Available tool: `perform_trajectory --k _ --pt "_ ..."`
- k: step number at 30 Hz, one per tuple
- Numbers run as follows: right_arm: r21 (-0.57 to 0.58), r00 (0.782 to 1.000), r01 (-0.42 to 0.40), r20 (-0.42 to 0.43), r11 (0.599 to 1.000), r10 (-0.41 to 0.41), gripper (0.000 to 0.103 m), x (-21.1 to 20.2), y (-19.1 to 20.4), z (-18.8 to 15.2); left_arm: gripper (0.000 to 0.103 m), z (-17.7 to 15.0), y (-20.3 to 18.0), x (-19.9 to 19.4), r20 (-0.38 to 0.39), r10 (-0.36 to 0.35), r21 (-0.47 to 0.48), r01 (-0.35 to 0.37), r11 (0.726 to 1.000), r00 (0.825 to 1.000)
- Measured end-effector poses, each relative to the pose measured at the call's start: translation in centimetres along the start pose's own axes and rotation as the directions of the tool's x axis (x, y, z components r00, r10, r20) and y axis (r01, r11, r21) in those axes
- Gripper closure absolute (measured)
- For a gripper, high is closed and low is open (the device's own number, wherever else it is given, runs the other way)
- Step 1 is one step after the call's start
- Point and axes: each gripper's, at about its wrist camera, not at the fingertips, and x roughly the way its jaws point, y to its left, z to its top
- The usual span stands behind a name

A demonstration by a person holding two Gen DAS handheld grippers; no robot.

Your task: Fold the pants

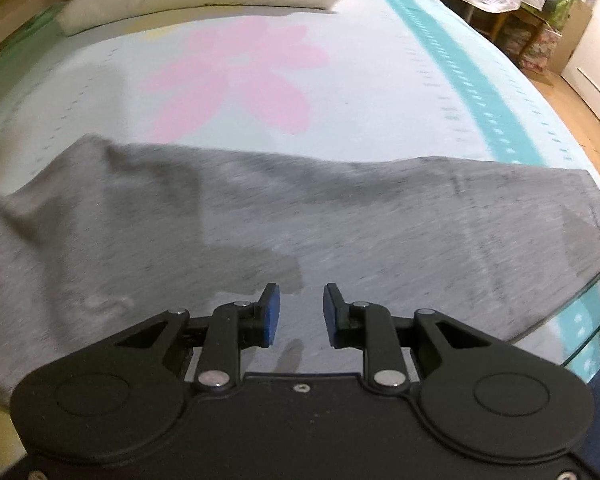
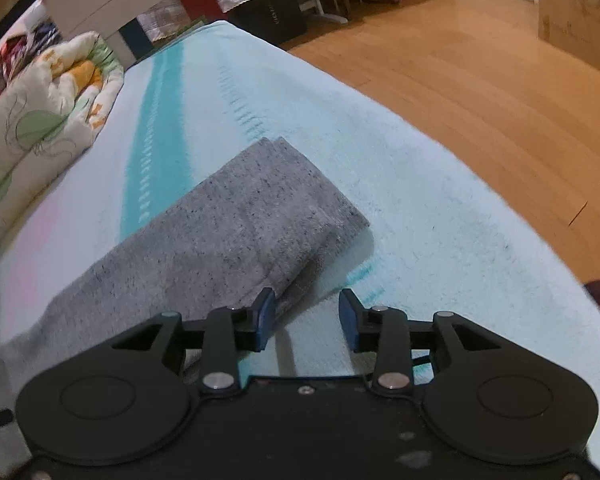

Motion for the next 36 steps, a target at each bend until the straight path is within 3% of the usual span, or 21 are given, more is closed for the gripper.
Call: perform_trajectory --k 8,16,21,26,31,36 --pt "0.086 0.995 -0.091 0.037 0.992 0.088 0.059 2.0 -1.1 2.6 0.07 1.3 -2.6 0.6 0.001 -0.018 0.035 0.018 0.999 1.0" --pt "0.147 0.992 -0.114 0.065 0.983 0.105 0.06 3.4 -1.7 4.8 0.07 3.5 -4.8 2.3 0.009 -0.028 0.066 0.028 0.997 1.0" --pt "0.1 0.993 -0.103 0.068 0.99 0.096 0.059 4.6 -1.0 6.1 0.07 5.5 -5.9 4.0 -0.019 -0.078 0.046 0.079 0.996 0.997" --pt "-0.042 0.99 -0.139 -0.008 0.989 0.138 0.058 6.1 -0.2 7.9 0.07 7.2 -7.4 6.1 -0.047 -0.107 0.027 0.108 0.994 0.993" --pt "-0.083 0.938 -0.312 -0.184 0.946 0.293 0.057 8.1 -0.5 10.4 0.07 8.1 -7.8 8.4 -0.088 -0.105 -0.04 0.102 0.994 0.991" --pt "-0.042 0.883 -0.402 -0.284 0.915 0.374 0.057 9.9 -1.3 12.5 0.07 8.1 -8.8 8.8 -0.049 -0.066 0.018 0.067 0.998 0.997"
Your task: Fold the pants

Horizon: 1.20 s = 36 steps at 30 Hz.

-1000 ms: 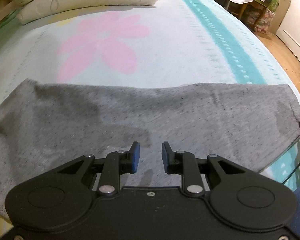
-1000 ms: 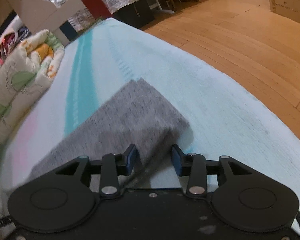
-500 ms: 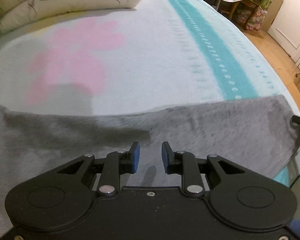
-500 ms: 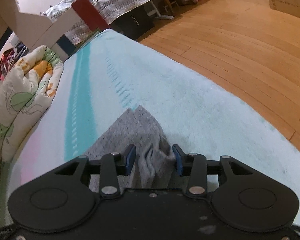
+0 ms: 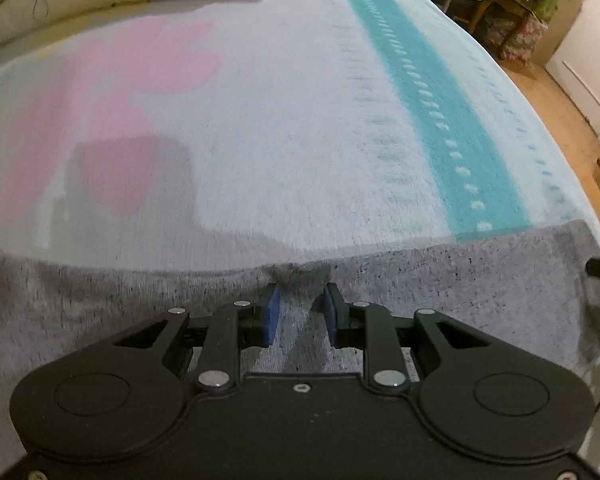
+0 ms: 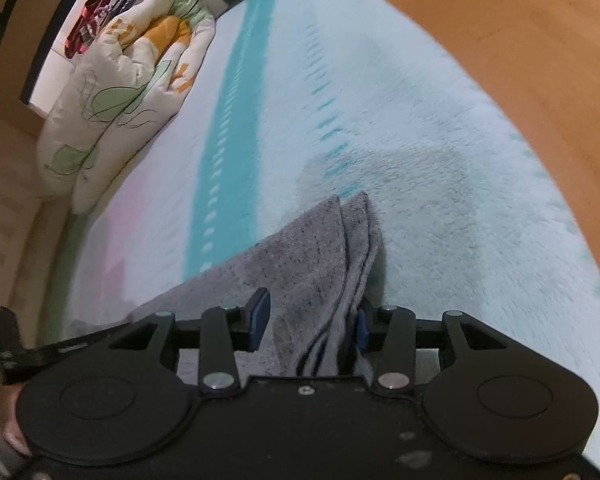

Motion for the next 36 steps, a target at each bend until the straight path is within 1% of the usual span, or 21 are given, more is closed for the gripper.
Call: perform_trajectory --k 3,4,5,6,7,8,11,14,15,16,17,18,19,22,23,26,28,32,34,36 --pt "-0.005 1.0 -0.02 -0.009 1.0 0.02 0.057 0.4 0.1 0.4 0.07 -0.1 -0.1 -0.4 0.007 0.004 0.015 -0.004 1.0 1.0" --pt "-0.019 1.0 -0.019 -0.009 1.0 0.019 0.06 0.4 0.3 0.3 0.071 -0.1 0.1 -0.7 0.009 -0.003 0.01 0.003 1.0 1.0" --pt "-0.048 1.0 -0.005 -0.007 0.999 0.005 0.066 0.4 0.7 0.2 0.071 -0.2 0.2 -1.1 0.013 -0.011 0.002 0.011 1.0 1.0" --pt "-0.08 1.0 0.013 -0.004 0.997 -0.013 0.075 0.3 1.0 0.0 0.071 -0.3 0.3 -1.6 0.021 -0.022 -0.004 0.022 1.0 1.0" --pt "-0.115 0.999 0.038 -0.004 0.993 -0.038 0.091 0.3 1.3 -0.3 0.071 -0.5 0.3 -2.1 0.029 -0.033 -0.004 0.034 0.999 0.999" --pt "-0.135 0.998 0.053 -0.007 0.989 -0.055 0.092 0.3 1.6 -0.5 0.071 -0.7 0.3 -2.5 0.033 -0.041 0.0 0.041 0.999 0.999" --pt "-0.147 0.997 0.078 0.031 0.986 -0.074 0.092 -0.2 2.4 -1.1 0.071 -0.6 0.0 -2.3 0.032 -0.04 0.003 0.04 0.999 0.999" --pt "-0.159 0.993 0.106 0.069 0.981 -0.096 0.092 -1.2 4.1 -1.6 0.071 0.3 0.1 -1.2 0.044 0.007 -0.053 -0.004 0.999 0.999" --pt "-0.164 0.991 0.118 0.082 0.979 -0.106 0.092 -1.7 4.8 -1.8 0.071 0.7 0.2 -0.5 0.029 0.002 -0.064 0.0 0.998 1.0" --pt "-0.172 0.989 0.133 0.094 0.976 -0.119 0.092 -2.2 5.7 -1.9 0.071 1.1 0.2 0.5 -0.01 -0.009 -0.058 0.008 0.998 1.0" --pt "-0.176 0.985 0.15 0.105 0.973 -0.134 0.092 -2.7 6.6 -2.1 0.071 1.3 0.1 1.2 -0.027 -0.002 -0.039 0.001 0.999 1.0" --pt "-0.18 0.983 0.163 0.116 0.97 -0.143 0.092 -3.2 7.6 -2.2 0.071 1.4 0.0 1.0 -0.003 0.005 -0.022 -0.005 1.0 1.0" --pt "-0.192 0.98 0.176 0.123 0.966 -0.154 0.092 -3.7 8.8 -2.2 0.071 1.6 -0.1 0.7 0.0 0.011 -0.012 -0.011 1.0 1.0" --pt "-0.249 0.971 0.226 0.14 0.942 -0.195 0.092 -5.1 13.0 -2.9 0.071 1.5 1.4 -1.2 0.013 -0.022 -0.046 0.023 0.999 1.0" --pt "-0.265 0.969 0.232 0.142 0.936 -0.2 0.092 -5.4 14.5 -3.1 0.071 1.3 2.1 -2.1 0.021 -0.023 -0.057 0.024 0.998 1.0" --pt "-0.317 0.971 0.231 0.139 0.92 -0.196 0.092 -6.2 19.4 -4.0 0.071 0.4 4.5 -4.4 0.031 0.011 -0.054 -0.01 0.998 0.999" --pt "-0.345 0.975 0.216 0.126 0.914 -0.183 0.092 -6.3 22.8 -4.6 0.071 -0.3 6.5 -5.8 0.032 0.035 -0.064 -0.032 0.997 0.999" --pt "-0.391 0.987 0.158 0.077 0.907 -0.139 0.092 -5.2 29.5 -6.3 0.071 -2.7 11.5 -8.9 0.03 0.049 -0.105 -0.046 0.993 0.998" --pt "-0.413 0.991 0.132 0.05 0.901 -0.122 0.092 -4.3 32.8 -7.5 0.07 -3.9 14.0 -10.2 0.042 0.054 -0.124 -0.049 0.991 0.998" --pt "-0.421 0.995 0.097 0.013 0.902 -0.102 0.092 -2.8 35.9 -8.7 0.07 -5.3 16.4 -11.2 0.035 0.075 -0.149 -0.069 0.986 0.997"
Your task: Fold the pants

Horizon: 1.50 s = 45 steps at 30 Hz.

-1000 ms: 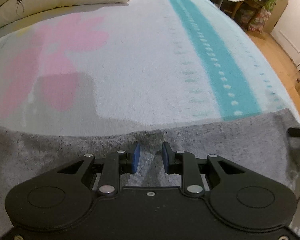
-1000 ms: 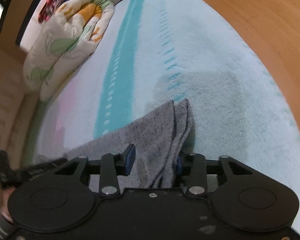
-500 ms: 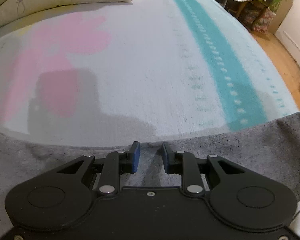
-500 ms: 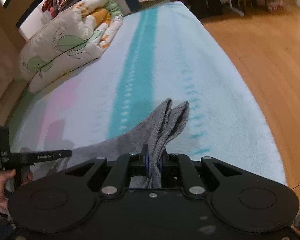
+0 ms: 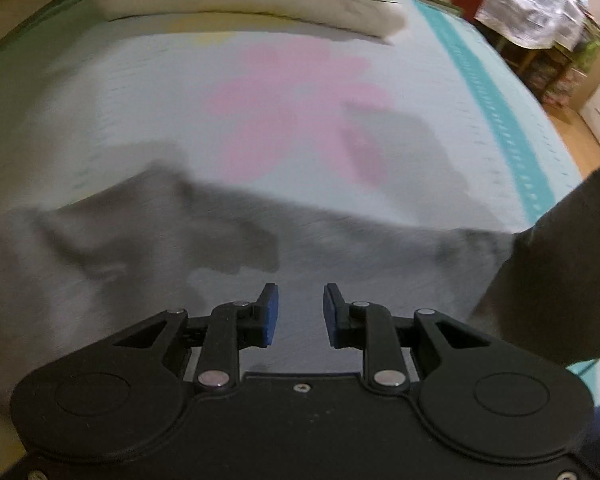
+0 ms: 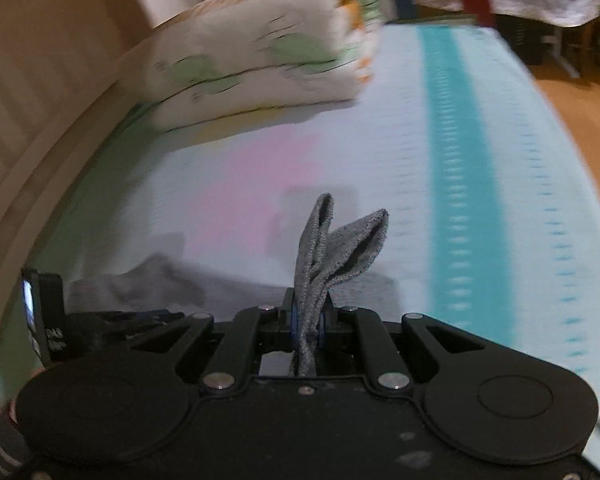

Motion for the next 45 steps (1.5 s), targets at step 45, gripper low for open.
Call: perform_trajectory --k 45 --pt "0.371 0.986 0.159 -0.011 0.915 -0.167 0.077 5.0 -1.3 -9.4 0.056 -6.4 0.6 3.5 -0.039 0.02 0.107 -0.015 0.994 0.999"
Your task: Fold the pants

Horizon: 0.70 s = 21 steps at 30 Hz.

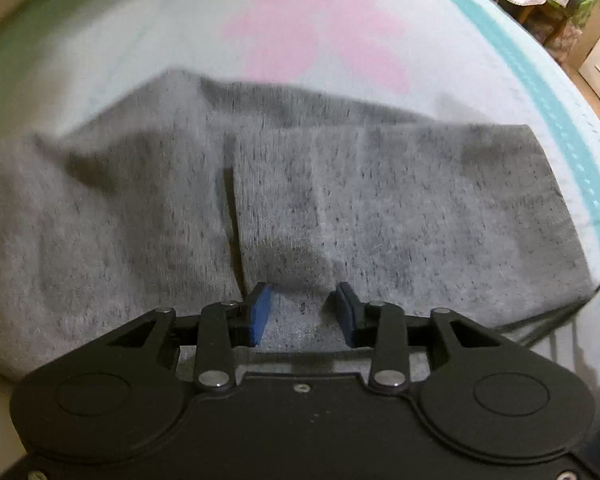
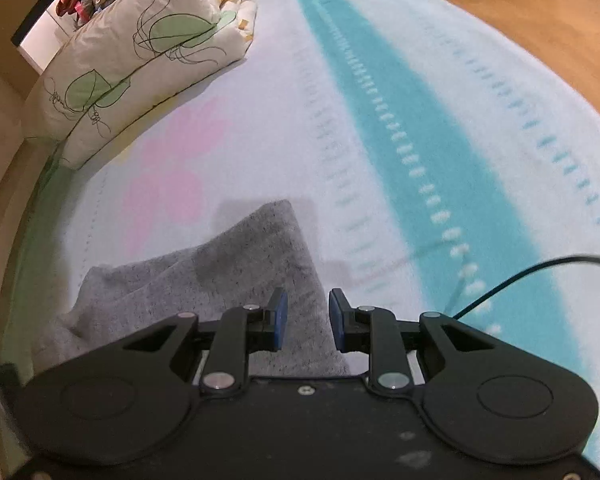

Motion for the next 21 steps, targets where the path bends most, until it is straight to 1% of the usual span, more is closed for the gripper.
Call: perform_trajectory --k 2,4,6,8,10,13,17,21 --pt "0.003 1.0 -0.021 -0.005 1.0 0.021 0.077 0.8 0.5 -0.5 0.056 0.0 -0.3 -0.4 -0.005 0.017 0.016 -0.017 1.0 1.0" --pt "-0.002 0.999 -0.049 -0.014 0.999 0.049 0.077 1.4 1.3 -0.7 0.056 0.1 0.0 -1.1 -0.013 0.016 0.003 -0.016 1.0 1.0" --pt "-0.013 0.997 -0.079 -0.026 0.997 0.078 0.077 1.6 1.9 -0.6 0.056 0.2 0.7 -2.3 0.001 0.026 -0.011 -0.026 1.0 1.0" --pt "-0.044 0.995 -0.098 -0.034 0.994 0.096 0.077 2.6 3.0 -1.1 0.056 0.1 1.7 -3.4 0.021 0.06 -0.017 -0.06 0.998 0.998" --pt "-0.094 0.995 -0.098 -0.033 0.991 0.095 0.077 3.4 4.3 -1.6 0.056 0.1 3.0 -4.4 0.028 0.094 -0.038 -0.093 0.995 0.995" --pt "-0.17 0.997 -0.077 -0.045 0.982 0.07 0.077 4.7 6.3 -2.5 0.056 0.2 5.4 -5.5 0.034 0.132 -0.091 -0.128 0.988 0.991" --pt "-0.261 0.995 -0.085 -0.076 0.962 0.067 0.077 6.6 8.5 -3.4 0.056 0.5 8.5 -5.6 0.019 0.215 -0.149 -0.209 0.966 0.977" --pt "-0.313 0.994 -0.079 -0.092 0.946 0.053 0.077 8.0 9.5 -4.1 0.056 0.1 9.9 -4.4 -0.026 0.226 -0.18 -0.227 0.957 0.974"
